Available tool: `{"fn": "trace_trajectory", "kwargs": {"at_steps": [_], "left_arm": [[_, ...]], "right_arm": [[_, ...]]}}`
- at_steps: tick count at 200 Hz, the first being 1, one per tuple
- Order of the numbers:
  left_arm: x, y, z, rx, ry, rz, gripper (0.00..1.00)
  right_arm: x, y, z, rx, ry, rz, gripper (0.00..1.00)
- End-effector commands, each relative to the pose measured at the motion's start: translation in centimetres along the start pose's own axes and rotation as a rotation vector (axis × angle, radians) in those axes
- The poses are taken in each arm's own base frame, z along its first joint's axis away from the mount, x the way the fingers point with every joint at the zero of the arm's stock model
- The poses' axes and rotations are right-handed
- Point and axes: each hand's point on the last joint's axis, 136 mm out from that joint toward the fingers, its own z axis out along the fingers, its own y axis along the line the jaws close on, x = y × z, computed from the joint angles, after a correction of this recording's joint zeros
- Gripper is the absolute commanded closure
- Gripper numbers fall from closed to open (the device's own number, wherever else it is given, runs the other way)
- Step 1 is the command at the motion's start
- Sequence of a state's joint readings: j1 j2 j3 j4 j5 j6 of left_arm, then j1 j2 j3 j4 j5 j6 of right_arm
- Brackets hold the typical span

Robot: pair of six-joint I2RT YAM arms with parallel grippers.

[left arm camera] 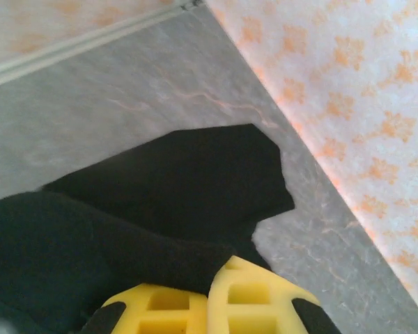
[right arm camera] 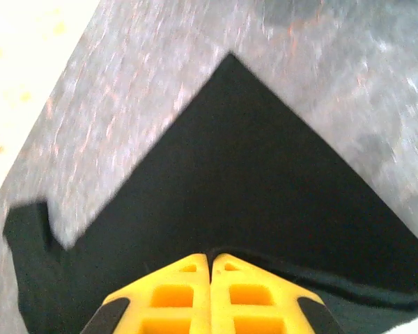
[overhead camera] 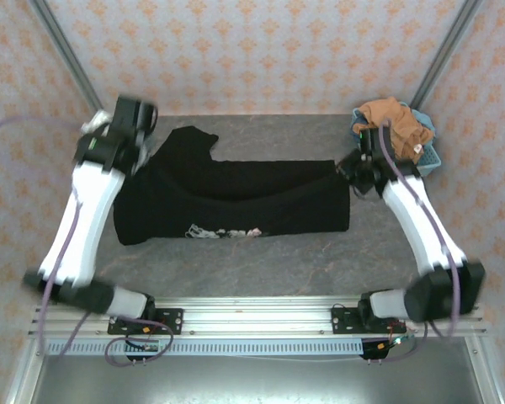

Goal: Fold and stack the t-shirts

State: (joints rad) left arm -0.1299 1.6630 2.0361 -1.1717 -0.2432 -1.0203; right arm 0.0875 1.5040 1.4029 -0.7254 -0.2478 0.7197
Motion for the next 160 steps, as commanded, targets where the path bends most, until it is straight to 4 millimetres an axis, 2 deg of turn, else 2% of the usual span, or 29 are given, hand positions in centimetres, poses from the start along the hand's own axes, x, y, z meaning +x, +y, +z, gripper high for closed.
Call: {"fn": "trace_trajectory", "kwargs": {"at_steps": [1, 6, 8, 15, 17, 24, 37, 43, 45, 48, 49, 57, 59, 61, 67, 71, 85, 97, 102, 119, 138, 160], "left_arm": [[-4.7, -5.7, 0.9, 0.117, -0.036, 0.058, 1.0], [-6.2, -6.7, 0.2, 0.143, -0.076, 0.055, 1.0], [-7.1, -7.0, -0.7, 0.169, -0.1, 0.042, 1.0], [-8.4, -7.7, -1.3, 0.21, -0.139, 0.018, 1.0], [-9.1, -8.0, -2.0, 0.24, -0.158, 0.003, 1.0], [-10.7, -8.1, -3.7, 0.3, -0.198, -0.035, 1.0], [-12.5, -7.8, -6.8, 0.371, -0.227, -0.061, 1.0], [-13.4, -7.6, -9.0, 0.403, -0.262, -0.046, 1.0], [-13.3, -7.4, -9.1, 0.396, -0.261, -0.033, 1.0], [-13.6, -7.1, -10.6, 0.419, -0.284, -0.029, 1.0], [-13.6, -7.1, -10.5, 0.416, -0.284, -0.024, 1.0], [-14.2, -5.8, -13.3, 0.448, -0.341, -0.021, 1.0], [-14.2, -5.6, -13.1, 0.44, -0.348, -0.018, 1.0], [-14.4, -5.0, -14.2, 0.451, -0.37, -0.024, 1.0], [-14.7, -3.4, -15.9, 0.453, -0.418, -0.037, 1.0], [-14.7, -2.3, -16.8, 0.451, -0.44, -0.042, 1.0], [-14.2, 1.3, -18.8, 0.408, -0.48, -0.04, 1.0], [-12.6, 3.5, -18.8, 0.371, -0.44, -0.017, 1.0], [-11.4, 4.4, -18.1, 0.35, -0.404, -0.002, 1.0], [-6.9, 8.2, -15.1, 0.249, -0.267, 0.015, 1.0], [-0.1, 14.7, -10.3, 0.087, -0.108, -0.015, 1.0], [9.2, 20.4, -4.4, -0.01, 0.131, -0.069, 1.0]], "right_arm": [[-9.0, 6.2, -2.1, -0.162, -0.178, 0.047, 1.0], [-10.4, 7.3, -2.6, -0.174, -0.193, 0.048, 1.0], [-10.9, 7.7, -2.8, -0.177, -0.2, 0.048, 1.0], [-12.6, 8.8, -3.9, -0.189, -0.227, 0.05, 1.0], [-12.9, 9.0, -4.1, -0.189, -0.232, 0.051, 1.0], [-14.5, 10.5, -6.2, -0.22, -0.274, 0.045, 1.0], [-15.8, 12.1, -9.1, -0.261, -0.328, 0.027, 1.0], [-16.0, 12.5, -10.4, -0.276, -0.346, 0.019, 1.0], [-16.0, 12.6, -10.8, -0.28, -0.351, 0.017, 1.0], [-16.0, 12.7, -11.3, -0.284, -0.357, 0.014, 1.0], [-16.0, 12.7, -11.5, -0.285, -0.358, 0.014, 1.0], [-15.8, 12.5, -12.7, -0.286, -0.372, 0.01, 1.0], [-15.8, 12.4, -13.0, -0.284, -0.376, 0.01, 1.0], [-15.7, 12.2, -13.2, -0.279, -0.381, 0.009, 1.0], [-15.4, 11.6, -14.0, -0.271, -0.394, 0.007, 1.0], [-15.3, 11.3, -14.8, -0.271, -0.41, 0.006, 1.0], [-14.1, 9.1, -15.4, -0.246, -0.433, 0.021, 1.0], [-12.5, 6.8, -15.2, -0.219, -0.434, 0.04, 1.0], [-11.8, 5.8, -15.0, -0.204, -0.425, 0.047, 1.0], [-8.2, 1.6, -11.8, -0.11, -0.326, 0.063, 1.0], [-3.3, -3.9, -7.5, -0.01, -0.209, 0.104, 1.0], [2.6, -9.9, -2.3, 0.091, -0.07, 0.138, 1.0]]}}
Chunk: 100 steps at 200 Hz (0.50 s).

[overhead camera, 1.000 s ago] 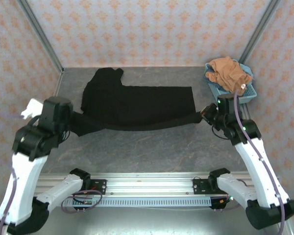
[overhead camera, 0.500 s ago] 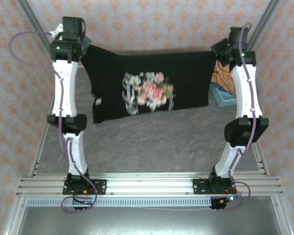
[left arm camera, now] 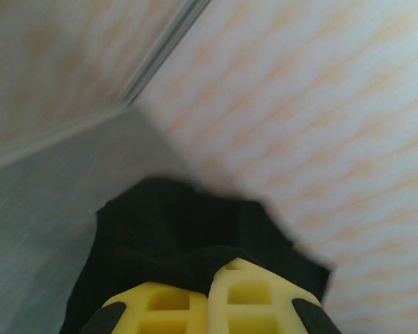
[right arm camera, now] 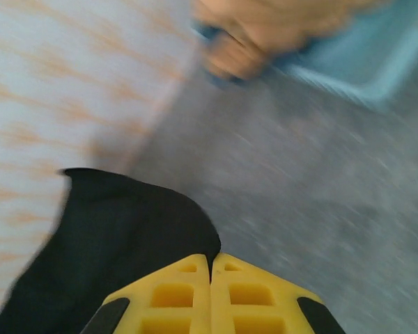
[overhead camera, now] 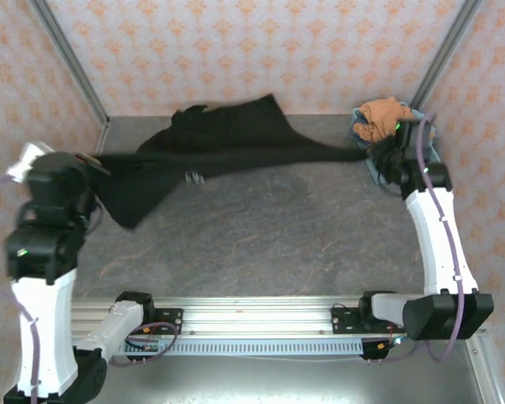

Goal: Fold and stack the t-shirts

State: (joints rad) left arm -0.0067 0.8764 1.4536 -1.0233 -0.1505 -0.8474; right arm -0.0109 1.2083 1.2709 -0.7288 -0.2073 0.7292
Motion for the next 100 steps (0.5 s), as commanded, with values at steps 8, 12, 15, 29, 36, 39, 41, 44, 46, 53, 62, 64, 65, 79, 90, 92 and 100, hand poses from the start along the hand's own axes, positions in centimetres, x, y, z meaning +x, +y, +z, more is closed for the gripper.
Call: {"fn": "trace_trajectory", "kwargs": {"at_steps": [8, 12, 15, 29, 36, 39, 41, 44, 46, 53, 62, 64, 65, 79, 90, 92, 100], "left_arm": [[14.2, 10.9, 5.3, -0.296, 0.366, -0.092, 1.0], [15.7, 11.8, 5.7, -0.311, 0.398, -0.111, 1.0], [16.9, 12.4, 6.0, -0.318, 0.426, -0.121, 1.0], [21.2, 14.8, 6.8, -0.366, 0.513, -0.179, 1.0], [22.9, 15.7, 6.9, -0.396, 0.546, -0.196, 1.0], [23.6, 16.0, 7.0, -0.405, 0.561, -0.201, 1.0], [23.9, 16.2, 7.0, -0.413, 0.567, -0.203, 1.0], [24.4, 16.4, 7.0, -0.42, 0.577, -0.203, 1.0], [24.7, 16.5, 7.0, -0.427, 0.584, -0.203, 1.0], [25.4, 16.8, 6.8, -0.446, 0.594, -0.195, 1.0], [26.0, 16.8, 6.8, -0.458, 0.598, -0.176, 1.0], [26.1, 16.7, 6.8, -0.456, 0.601, -0.169, 1.0], [26.1, 16.7, 6.8, -0.456, 0.601, -0.167, 1.0], [26.5, 16.3, 7.0, -0.464, 0.611, -0.14, 1.0], [26.9, 16.2, 7.3, -0.475, 0.626, -0.127, 1.0], [26.9, 16.1, 7.3, -0.477, 0.629, -0.126, 1.0], [27.2, 16.0, 7.6, -0.487, 0.639, -0.116, 1.0]], "right_arm": [[7.2, -9.8, 5.3, 0.216, 0.156, 0.063, 1.0], [7.7, -10.5, 5.7, 0.226, 0.165, 0.064, 1.0], [8.2, -11.1, 6.0, 0.235, 0.174, 0.063, 1.0], [9.8, -13.9, 6.8, 0.305, 0.204, 0.045, 1.0], [10.3, -15.0, 7.0, 0.347, 0.215, 0.033, 1.0], [10.4, -15.6, 6.9, 0.368, 0.216, 0.026, 1.0], [10.5, -15.9, 6.9, 0.383, 0.218, 0.023, 1.0], [10.6, -16.4, 6.8, 0.405, 0.22, 0.019, 1.0], [10.6, -16.7, 6.6, 0.42, 0.22, 0.017, 1.0], [10.7, -17.8, 6.0, 0.477, 0.218, 0.005, 1.0], [10.4, -19.4, 4.7, 0.567, 0.192, -0.006, 1.0], [10.3, -19.6, 4.5, 0.576, 0.189, -0.008, 1.0], [10.3, -19.7, 4.4, 0.583, 0.185, -0.01, 1.0], [10.1, -21.5, 3.1, 0.674, 0.16, -0.018, 1.0], [10.5, -22.1, 2.8, 0.695, 0.17, -0.015, 1.0], [10.6, -22.2, 2.9, 0.697, 0.172, -0.012, 1.0], [11.1, -22.4, 3.0, 0.694, 0.185, 0.001, 1.0]]}}
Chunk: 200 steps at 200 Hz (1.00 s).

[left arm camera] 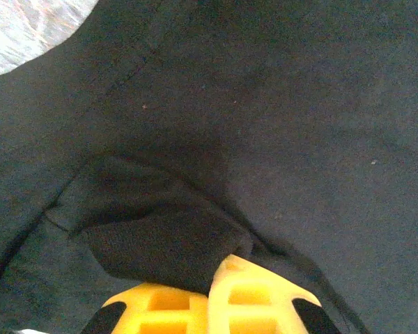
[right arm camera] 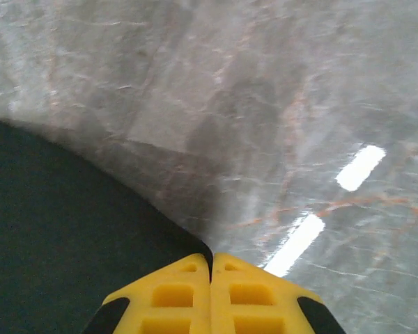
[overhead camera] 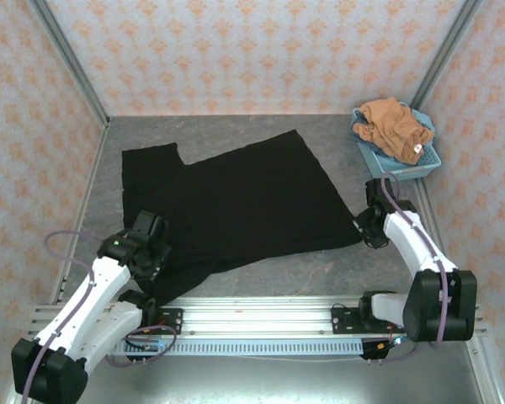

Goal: Fold and stack the t-shirts

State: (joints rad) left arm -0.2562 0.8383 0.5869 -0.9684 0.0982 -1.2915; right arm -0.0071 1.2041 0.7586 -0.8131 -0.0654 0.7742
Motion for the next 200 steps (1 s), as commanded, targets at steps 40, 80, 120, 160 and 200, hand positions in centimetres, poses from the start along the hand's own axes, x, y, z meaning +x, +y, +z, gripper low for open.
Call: {"fn": "trace_trajectory", "kwargs": {"at_steps": [40, 80, 120, 160, 200], "left_arm": [[-0.9, -3.1, 1.5, -0.075, -0.026, -0.032, 1.0], [-2.0, -3.8, 4.7, -0.297, -0.043, -0.029, 1.0], [-2.9, -4.5, 8.2, -0.416, 0.0, -0.078, 1.0], [-7.2, -7.9, 10.0, -0.447, -0.004, -0.057, 1.0], [-13.4, -17.3, 13.2, -0.356, -0.011, 0.126, 1.0]], "right_arm": [[0.6, -2.3, 0.8, 0.091, -0.003, 0.024, 1.0], [2.2, -0.2, 2.9, 0.059, 0.088, -0.012, 1.0], [3.6, 1.4, 4.9, 0.099, 0.158, -0.056, 1.0], [2.6, 3.2, 5.3, 0.097, 0.151, -0.05, 1.0], [1.4, 7.7, 6.4, 0.05, 0.179, -0.014, 1.0]]}}
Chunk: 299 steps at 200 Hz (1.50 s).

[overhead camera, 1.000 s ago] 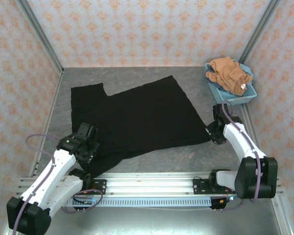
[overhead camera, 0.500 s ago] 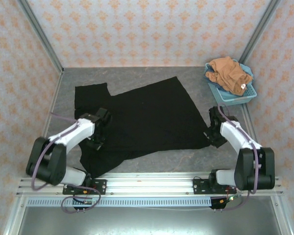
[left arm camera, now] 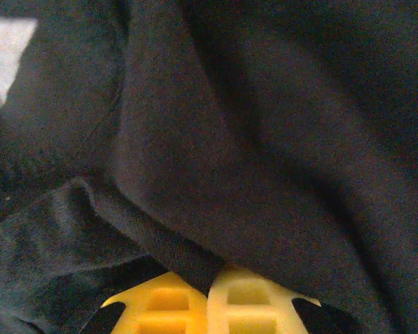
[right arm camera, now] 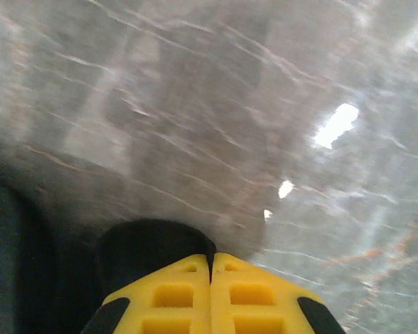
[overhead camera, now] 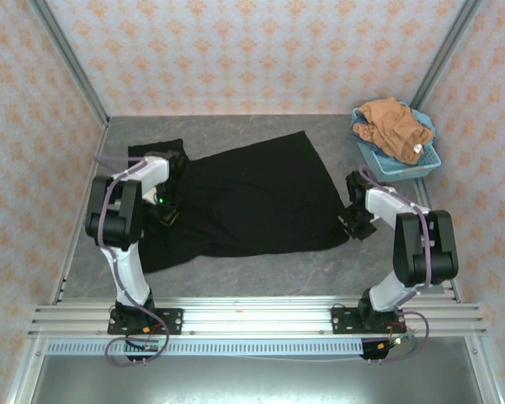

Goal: Fold and stack the t-shirts

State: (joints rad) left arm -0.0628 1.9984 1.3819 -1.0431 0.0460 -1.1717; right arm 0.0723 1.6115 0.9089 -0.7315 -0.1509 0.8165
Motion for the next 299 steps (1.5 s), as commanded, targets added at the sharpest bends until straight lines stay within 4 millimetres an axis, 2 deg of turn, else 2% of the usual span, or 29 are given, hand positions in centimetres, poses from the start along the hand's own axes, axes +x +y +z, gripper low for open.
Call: {"fn": "trace_trajectory", "kwargs": {"at_steps": [1, 33, 47, 65, 77, 88, 98, 113, 134, 139, 153, 169, 186, 192, 209, 227, 257, 299], "left_arm": [[-4.5, -7.1, 0.6, 0.098, -0.108, 0.144, 1.0], [-7.9, -14.3, -1.6, 0.219, -0.124, 0.211, 1.0], [-9.1, -17.1, -3.6, 0.317, -0.145, 0.207, 1.0], [-9.9, -19.2, -5.9, 0.403, -0.169, 0.206, 1.0], [-9.9, -19.1, -7.0, 0.41, -0.171, 0.205, 1.0], [-9.7, -17.7, -8.1, 0.381, -0.187, 0.212, 1.0], [-9.3, -15.6, -9.0, 0.331, -0.219, 0.218, 1.0], [-8.1, -11.2, -10.3, 0.285, -0.224, 0.188, 1.0], [-4.7, -4.4, -10.1, 0.253, -0.186, 0.147, 1.0], [-3.8, -2.9, -10.9, 0.271, -0.191, 0.14, 1.0], [-0.9, 0.8, -9.9, 0.245, -0.155, 0.14, 1.0], [2.4, 4.5, -7.7, 0.225, -0.072, 0.109, 1.0], [4.8, 7.5, -5.8, 0.222, -0.012, 0.045, 1.0], [5.3, 8.5, -5.7, 0.222, -0.017, 0.027, 1.0], [6.0, 10.8, -6.0, 0.222, -0.045, -0.017, 1.0], [6.4, 12.5, -6.6, 0.261, -0.054, -0.078, 1.0], [6.9, 14.1, -7.5, 0.302, -0.044, -0.103, 1.0], [6.7, 15.8, -9.3, 0.333, -0.063, -0.139, 1.0]], "right_arm": [[-1.0, 3.1, 0.5, -0.048, 0.009, 0.033, 1.0], [-2.7, 7.5, 1.3, -0.091, 0.028, 0.069, 1.0], [-3.6, 9.4, 0.9, -0.114, 0.014, 0.072, 1.0], [-4.8, 11.0, 0.2, -0.126, -0.015, 0.061, 1.0], [-5.4, 11.5, -0.5, -0.131, -0.032, 0.047, 1.0], [-5.6, 11.7, -1.1, -0.136, -0.041, 0.035, 1.0], [-5.5, 11.4, -1.7, -0.144, -0.047, 0.028, 1.0], [-5.2, 10.7, -2.7, -0.158, -0.061, 0.012, 1.0], [-4.5, 9.3, -3.9, -0.169, -0.071, -0.01, 1.0], [-4.4, 8.9, -4.1, -0.165, -0.073, -0.018, 1.0], [-4.0, 8.1, -4.2, -0.149, -0.071, -0.047, 1.0], [-3.7, 7.3, -3.8, -0.117, -0.066, -0.08, 1.0], [-3.6, 6.5, -3.3, -0.085, -0.069, -0.104, 1.0], [-3.6, 6.1, -3.2, -0.073, -0.073, -0.109, 1.0], [-3.7, 5.2, -3.0, -0.038, -0.091, -0.127, 1.0], [-4.1, 4.6, -3.0, -0.006, -0.119, -0.153, 1.0], [-4.9, 4.4, -3.5, 0.019, -0.154, -0.182, 1.0], [-6.5, 4.8, -5.6, 0.024, -0.216, -0.201, 1.0]]}}
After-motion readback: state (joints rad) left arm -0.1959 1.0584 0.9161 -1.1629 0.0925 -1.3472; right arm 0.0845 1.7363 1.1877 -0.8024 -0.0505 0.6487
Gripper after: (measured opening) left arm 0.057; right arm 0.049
